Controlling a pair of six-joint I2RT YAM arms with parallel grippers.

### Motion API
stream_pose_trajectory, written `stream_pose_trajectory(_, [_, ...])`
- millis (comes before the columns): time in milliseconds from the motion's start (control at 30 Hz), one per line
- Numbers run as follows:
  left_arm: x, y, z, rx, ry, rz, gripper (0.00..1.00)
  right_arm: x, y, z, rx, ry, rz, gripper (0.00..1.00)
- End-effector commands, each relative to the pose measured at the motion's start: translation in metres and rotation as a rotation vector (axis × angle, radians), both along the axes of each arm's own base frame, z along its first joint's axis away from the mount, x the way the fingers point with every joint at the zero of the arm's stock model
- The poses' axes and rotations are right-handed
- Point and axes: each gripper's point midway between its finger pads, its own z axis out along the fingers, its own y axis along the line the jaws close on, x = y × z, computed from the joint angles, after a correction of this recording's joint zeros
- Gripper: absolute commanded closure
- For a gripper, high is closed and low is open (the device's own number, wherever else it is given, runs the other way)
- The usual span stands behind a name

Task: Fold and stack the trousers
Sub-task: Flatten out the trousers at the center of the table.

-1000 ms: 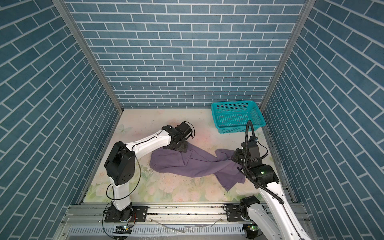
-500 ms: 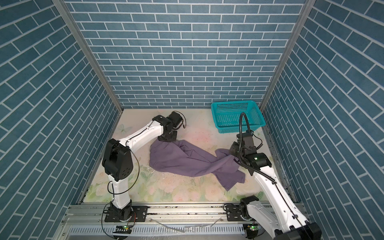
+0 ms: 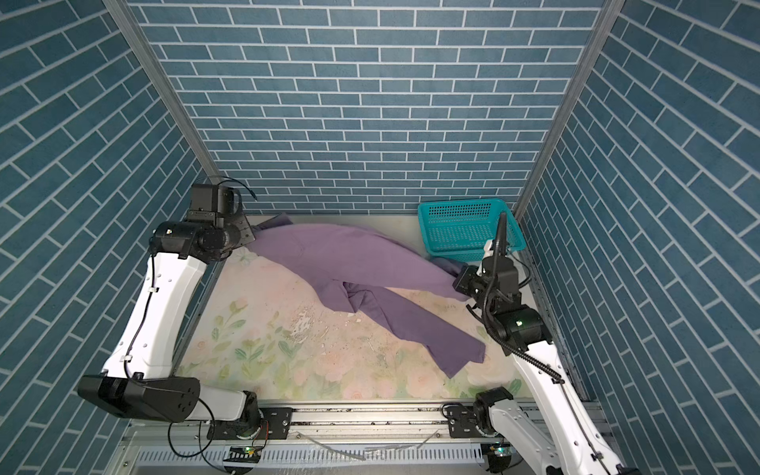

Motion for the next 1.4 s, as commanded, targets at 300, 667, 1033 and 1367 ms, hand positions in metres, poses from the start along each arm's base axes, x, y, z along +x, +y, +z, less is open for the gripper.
stream_pose_trajectory(300, [-0.010,0.014,-0.054,-0.025,0.100,0.054,1.00,-0.070,-0.053,-0.097,-0.108,0.276,-0.208,0.35])
stream_pose_trajectory(667, [-0.028,0.008,-0.060,-0.043,0.088,0.017,1.00,0.038,-0.003,-0.091,-0.210,0.314,-0.023,0.57])
stream_pose_trajectory(1033, [-0.026,0.004,-0.077,-0.063,0.136,0.003,1.00,0.091,0.048,-0.145,-0.289,0.368,0.118,0.40])
stream_pose_trajectory(1367, [-0.028,0.004,-0.079,-0.065,0.137,0.005,1.00,0.101,0.053,-0.143,-0.298,0.332,0.111,1.00])
